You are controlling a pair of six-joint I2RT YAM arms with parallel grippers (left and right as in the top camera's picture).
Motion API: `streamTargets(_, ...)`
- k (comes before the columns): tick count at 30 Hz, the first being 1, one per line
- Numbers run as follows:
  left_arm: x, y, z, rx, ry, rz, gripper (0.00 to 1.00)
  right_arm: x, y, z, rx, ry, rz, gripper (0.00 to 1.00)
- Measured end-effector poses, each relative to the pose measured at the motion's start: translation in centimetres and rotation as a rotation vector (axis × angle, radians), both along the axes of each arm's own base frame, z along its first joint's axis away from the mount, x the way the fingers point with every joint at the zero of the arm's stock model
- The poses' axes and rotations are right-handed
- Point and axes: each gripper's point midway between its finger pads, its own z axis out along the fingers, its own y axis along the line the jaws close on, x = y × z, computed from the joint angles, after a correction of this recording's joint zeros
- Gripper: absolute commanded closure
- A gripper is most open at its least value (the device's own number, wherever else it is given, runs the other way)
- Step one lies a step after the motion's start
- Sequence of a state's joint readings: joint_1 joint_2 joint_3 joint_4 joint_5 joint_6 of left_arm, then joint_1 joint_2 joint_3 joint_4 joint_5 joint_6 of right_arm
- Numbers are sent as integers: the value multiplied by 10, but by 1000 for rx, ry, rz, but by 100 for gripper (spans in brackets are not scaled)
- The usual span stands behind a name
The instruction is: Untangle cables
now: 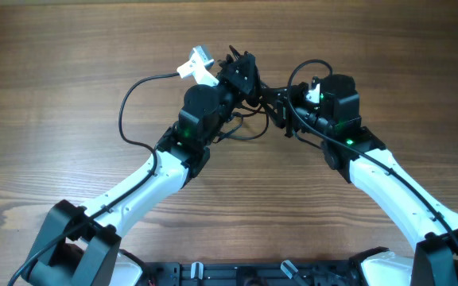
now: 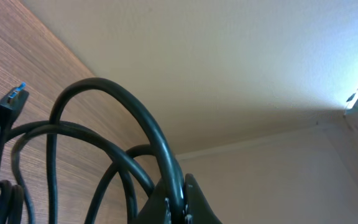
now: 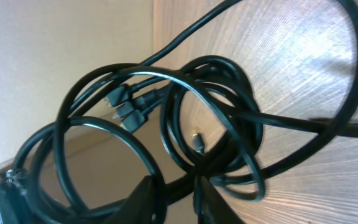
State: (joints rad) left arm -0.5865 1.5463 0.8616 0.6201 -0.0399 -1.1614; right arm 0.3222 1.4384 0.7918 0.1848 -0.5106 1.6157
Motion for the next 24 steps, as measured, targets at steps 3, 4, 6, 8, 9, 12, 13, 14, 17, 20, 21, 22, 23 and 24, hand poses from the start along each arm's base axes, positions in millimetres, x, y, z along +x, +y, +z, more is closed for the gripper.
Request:
streamTargets(3, 0, 1, 2, -4, -7, 4, 96, 3, 1, 6, 17, -24, -4, 75)
streamTargets(4, 0, 1, 2, -4, -7, 4, 96, 4, 1, 7, 20, -24, -6, 74)
streamTargets(6, 0, 0, 2, -4, -7, 3, 96, 4, 1, 7, 24, -21, -12, 73)
streamTargets(8, -2, -4, 2, -4, -8, 0, 96, 6, 0, 7, 20, -23, -22, 81)
streamTargets(9, -7, -10, 2, -4, -8, -14, 96, 8, -2, 6, 13, -26, -36, 85)
streamTargets(12, -12, -18, 2, -6, -5, -31, 96, 10, -4, 7, -3, -47, -42, 96)
streamTargets(13, -12, -17, 1, -12, 1, -30, 96, 10, -4, 7, -9, -56, -37, 96)
streamTargets(14, -12, -17, 0, -15, 9, -27, 96, 10, -4, 7, -15, -63, -34, 96)
streamTargets(17, -11, -17, -1, -19, 17, -24, 96, 9, -4, 5, -39, -76, -21, 96)
streamTargets(20, -6, -9, -2, -23, 25, -3, 96, 8, -4, 4, -86, -120, 9, 96)
streamTargets(21, -3, -4, -3, -26, 28, 8, 96, 8, -4, 4, -109, -150, 29, 96)
streamTargets(22, 0, 0, -4, -30, 35, 18, 96, 7, -2, 5, -144, -202, 66, 96)
streamTargets(23, 4, 7, -5, -29, 41, 34, 96, 6, 0, 7, -160, -232, 87, 96)
streamTargets(24, 7, 12, -7, -26, 49, 44, 96, 5, 2, 8, -184, -273, 117, 96)
